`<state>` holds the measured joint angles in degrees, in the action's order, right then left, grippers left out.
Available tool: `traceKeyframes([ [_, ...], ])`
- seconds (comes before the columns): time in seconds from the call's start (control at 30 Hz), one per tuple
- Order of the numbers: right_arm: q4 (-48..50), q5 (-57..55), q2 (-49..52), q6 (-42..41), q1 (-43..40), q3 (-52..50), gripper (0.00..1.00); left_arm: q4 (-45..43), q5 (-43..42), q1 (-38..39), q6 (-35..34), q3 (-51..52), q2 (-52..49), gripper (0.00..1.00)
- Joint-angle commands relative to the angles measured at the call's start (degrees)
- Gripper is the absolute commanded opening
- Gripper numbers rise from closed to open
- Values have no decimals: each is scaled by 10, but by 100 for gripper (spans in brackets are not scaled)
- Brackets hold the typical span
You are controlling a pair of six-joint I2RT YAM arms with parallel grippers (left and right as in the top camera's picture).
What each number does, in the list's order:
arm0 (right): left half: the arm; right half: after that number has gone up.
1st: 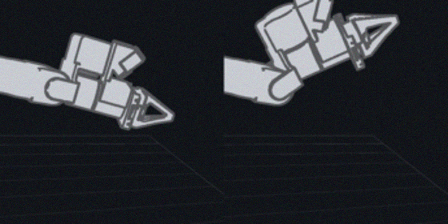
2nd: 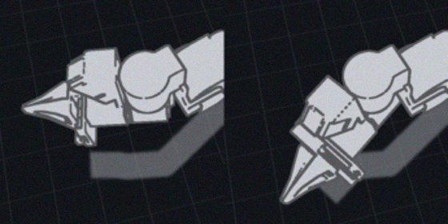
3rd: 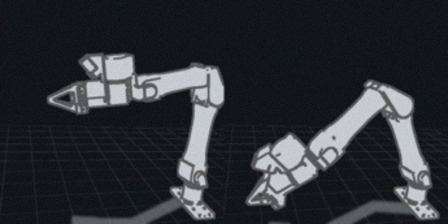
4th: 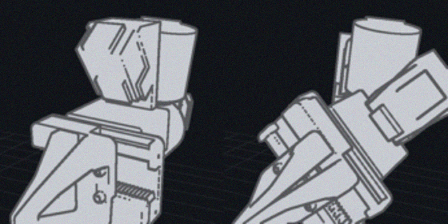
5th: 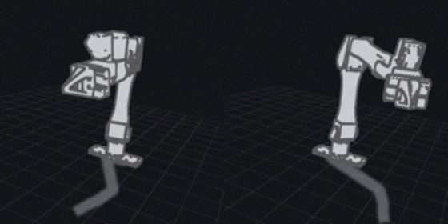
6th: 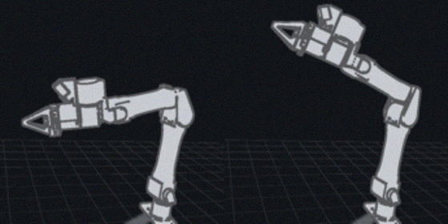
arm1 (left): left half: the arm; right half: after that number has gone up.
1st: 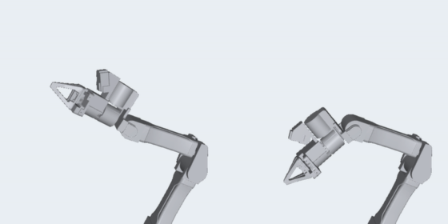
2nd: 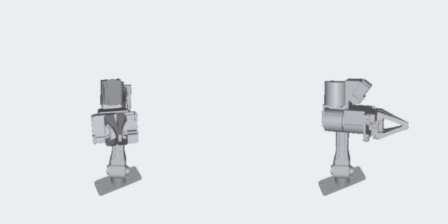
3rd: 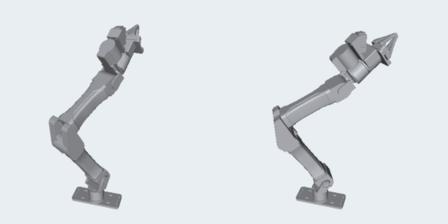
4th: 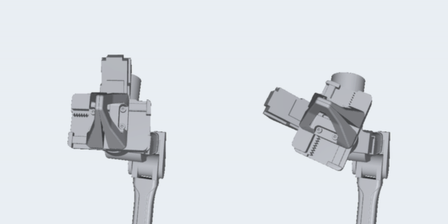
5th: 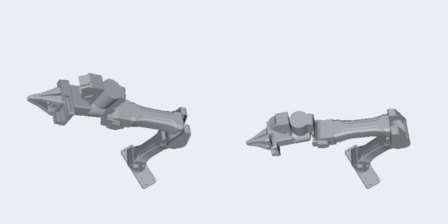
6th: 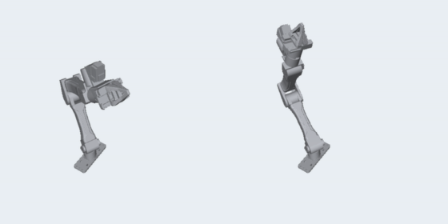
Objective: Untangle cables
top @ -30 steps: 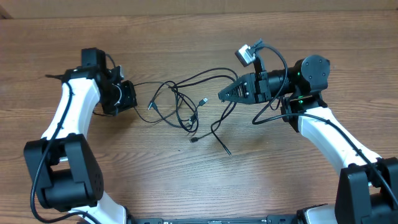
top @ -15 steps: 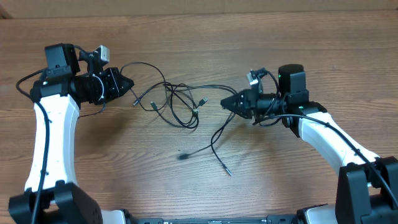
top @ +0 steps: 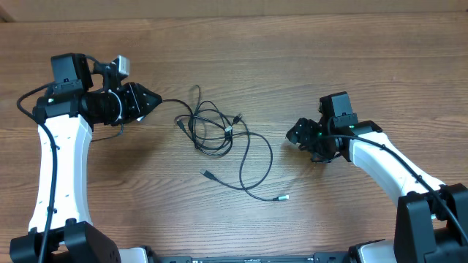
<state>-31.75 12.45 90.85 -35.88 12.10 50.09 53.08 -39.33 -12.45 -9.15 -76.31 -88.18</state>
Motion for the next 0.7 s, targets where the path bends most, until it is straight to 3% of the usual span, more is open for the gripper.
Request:
traceKeyframes([
  [0.0, 1, -54, -10, 8, 1, 2, 90, 16, 30, 10, 6, -3, 11, 52],
  [0.1, 1, -54, -10, 8, 1, 2, 91, 27, 45, 22, 6, -3, 11, 57],
  [0.23, 1, -54, -10, 8, 1, 2, 92, 36, 66, 52, 6, -3, 11, 56],
  [0.3, 1, -54, -10, 8, 1, 2, 99, 37, 91, 80, 3, -3, 10, 55],
  [0.4, 1, -54, -10, 8, 1, 2, 100, 36, 135, 118, -17, -3, 6, 54],
  [0.5, 1, -54, -10, 8, 1, 2, 100, 31, 163, 158, -34, -3, -3, 48],
  [0.67, 2, -53, -10, 8, 1, 2, 100, -15, 168, 225, -33, -3, -33, 28],
])
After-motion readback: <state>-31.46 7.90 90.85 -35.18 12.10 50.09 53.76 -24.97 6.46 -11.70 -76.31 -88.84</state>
